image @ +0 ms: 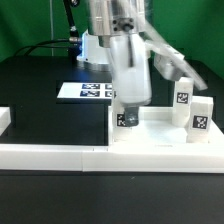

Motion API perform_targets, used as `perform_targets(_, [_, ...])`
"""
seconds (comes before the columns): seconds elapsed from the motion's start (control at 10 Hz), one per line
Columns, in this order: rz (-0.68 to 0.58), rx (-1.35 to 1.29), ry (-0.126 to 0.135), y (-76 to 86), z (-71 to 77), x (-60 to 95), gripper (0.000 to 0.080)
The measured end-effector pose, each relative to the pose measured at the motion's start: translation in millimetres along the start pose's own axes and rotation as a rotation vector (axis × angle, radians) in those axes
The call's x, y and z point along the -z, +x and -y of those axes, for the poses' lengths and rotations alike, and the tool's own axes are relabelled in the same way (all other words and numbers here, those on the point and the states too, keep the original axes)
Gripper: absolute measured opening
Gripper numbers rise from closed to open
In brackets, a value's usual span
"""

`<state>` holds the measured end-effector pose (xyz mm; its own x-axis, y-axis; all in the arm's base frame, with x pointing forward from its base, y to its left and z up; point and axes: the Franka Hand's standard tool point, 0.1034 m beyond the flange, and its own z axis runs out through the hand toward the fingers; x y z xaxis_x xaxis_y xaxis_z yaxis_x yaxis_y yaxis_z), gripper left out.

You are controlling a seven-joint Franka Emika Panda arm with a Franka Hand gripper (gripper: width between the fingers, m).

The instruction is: Assemble square table

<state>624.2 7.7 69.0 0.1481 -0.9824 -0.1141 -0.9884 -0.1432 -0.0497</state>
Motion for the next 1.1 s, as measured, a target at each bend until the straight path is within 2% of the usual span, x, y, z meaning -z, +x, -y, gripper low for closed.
perform_targets(0.1, [0.001, 0.205, 0.001, -0.9, 0.3, -0.1, 0.064])
perform_targets(0.5, [-0.007, 0.56, -0.004, 1.1, -0.4, -0.3, 0.0649])
perform_targets(0.8, [-0.05, 1.117, -0.052, 5.2, -1.7, -0.9, 0.0649])
perform_targets(0.9, [-0.051, 1.208, -0.054, 3.6, -3.5, -5.0, 0.0649])
perform_targets(1.0, [-0.051, 1.186, -0.053, 3.4, -3.8, -5.6, 0.0649])
perform_targets(1.1, [-0.051, 1.171, -0.053, 3.6, -3.9, -5.6, 0.0528])
